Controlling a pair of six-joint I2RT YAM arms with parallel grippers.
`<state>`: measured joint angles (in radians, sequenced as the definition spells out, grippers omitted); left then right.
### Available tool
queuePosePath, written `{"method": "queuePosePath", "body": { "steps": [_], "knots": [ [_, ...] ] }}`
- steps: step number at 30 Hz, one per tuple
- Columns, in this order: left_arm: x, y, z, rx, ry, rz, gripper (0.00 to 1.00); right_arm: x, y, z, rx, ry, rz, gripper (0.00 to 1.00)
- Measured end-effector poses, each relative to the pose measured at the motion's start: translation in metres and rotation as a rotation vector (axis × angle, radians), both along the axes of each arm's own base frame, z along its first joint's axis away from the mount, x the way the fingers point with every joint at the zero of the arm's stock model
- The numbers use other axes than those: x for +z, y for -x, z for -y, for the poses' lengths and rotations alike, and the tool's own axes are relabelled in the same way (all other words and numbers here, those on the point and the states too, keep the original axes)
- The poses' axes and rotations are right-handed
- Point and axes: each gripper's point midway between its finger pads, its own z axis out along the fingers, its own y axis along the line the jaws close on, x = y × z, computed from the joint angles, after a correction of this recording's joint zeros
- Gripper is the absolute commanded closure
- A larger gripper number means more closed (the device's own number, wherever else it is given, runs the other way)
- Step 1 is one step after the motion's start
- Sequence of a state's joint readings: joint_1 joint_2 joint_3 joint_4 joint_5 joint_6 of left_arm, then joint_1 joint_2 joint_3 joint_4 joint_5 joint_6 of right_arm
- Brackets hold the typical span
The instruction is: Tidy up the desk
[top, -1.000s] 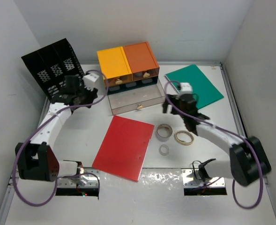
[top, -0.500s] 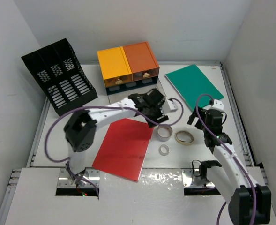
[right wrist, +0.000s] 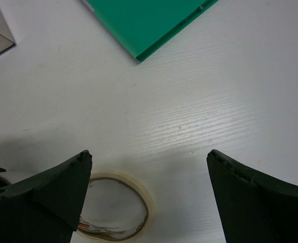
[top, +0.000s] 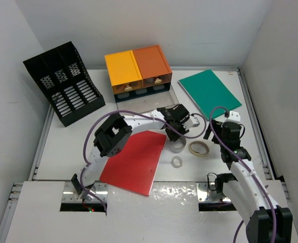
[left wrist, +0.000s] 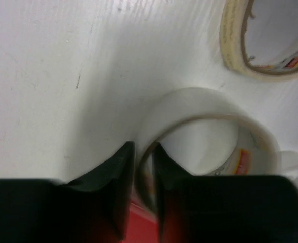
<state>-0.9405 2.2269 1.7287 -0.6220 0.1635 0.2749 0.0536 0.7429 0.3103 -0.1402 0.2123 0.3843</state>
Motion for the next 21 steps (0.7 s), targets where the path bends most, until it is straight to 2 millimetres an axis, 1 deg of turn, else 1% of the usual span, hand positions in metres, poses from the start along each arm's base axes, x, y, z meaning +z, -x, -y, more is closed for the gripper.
{"method": "queuePosePath", "body": {
  "steps": [1, 2, 4, 7, 9, 10, 11, 13, 14, 15, 17, 18, 19, 20, 21],
  "knots": [
    [-0.003, 0.001, -0.001, 0.009, -0.006, -0.006, 0.92, 0.000, 0.000, 0.000, 0.003, 0.004, 0.000, 0.07],
    [-0.004, 0.001, -0.002, 0.010, -0.015, -0.008, 1.00, 0.000, 0.000, 0.000, 0.006, 0.008, 0.001, 0.07],
    [-0.002, 0.001, -0.003, 0.017, -0.024, -0.014, 1.00, 0.001, 0.000, 0.000, 0.014, 0.011, 0.002, 0.07],
    [0.013, -0.005, -0.002, 0.026, -0.022, 0.014, 1.00, 0.001, 0.000, -0.002, 0.026, 0.006, 0.003, 0.07],
    [0.030, -0.012, -0.008, 0.041, -0.022, 0.053, 1.00, 0.001, 0.000, -0.005, 0.039, 0.000, 0.002, 0.07],
    [0.042, -0.016, -0.011, 0.047, -0.016, 0.078, 1.00, 0.001, 0.000, -0.006, 0.043, -0.002, 0.002, 0.07],
    [0.056, -0.021, -0.016, 0.057, -0.005, 0.102, 1.00, 0.001, 0.000, -0.006, 0.046, -0.004, 0.002, 0.07],
    [0.095, -0.040, -0.029, 0.102, 0.047, 0.160, 1.00, 0.001, 0.000, -0.007, 0.052, -0.009, 0.004, 0.07],
    [0.115, -0.053, -0.038, 0.137, 0.075, 0.192, 1.00, 0.001, 0.000, -0.009, 0.057, -0.012, 0.006, 0.07],
    [0.137, -0.072, -0.053, 0.187, 0.104, 0.236, 1.00, 0.001, 0.000, -0.009, 0.061, -0.015, 0.007, 0.07],
    [0.175, -0.118, -0.091, 0.314, 0.147, 0.332, 1.00, -0.001, 0.000, -0.011, 0.067, -0.020, 0.007, 0.07],
    [0.191, -0.144, -0.118, 0.393, 0.159, 0.387, 1.00, -0.001, 0.001, -0.011, 0.069, -0.021, 0.006, 0.07],
    [0.200, -0.164, -0.141, 0.456, 0.160, 0.426, 1.00, -0.002, 0.001, -0.012, 0.074, -0.024, 0.004, 0.07],
    [0.205, -0.182, -0.168, 0.520, 0.152, 0.460, 1.00, -0.002, 0.001, -0.013, 0.077, -0.026, 0.003, 0.07],
    [0.205, -0.196, -0.193, 0.578, 0.133, 0.487, 1.00, -0.002, 0.001, -0.014, 0.081, -0.029, 0.003, 0.07]
  ]
}}
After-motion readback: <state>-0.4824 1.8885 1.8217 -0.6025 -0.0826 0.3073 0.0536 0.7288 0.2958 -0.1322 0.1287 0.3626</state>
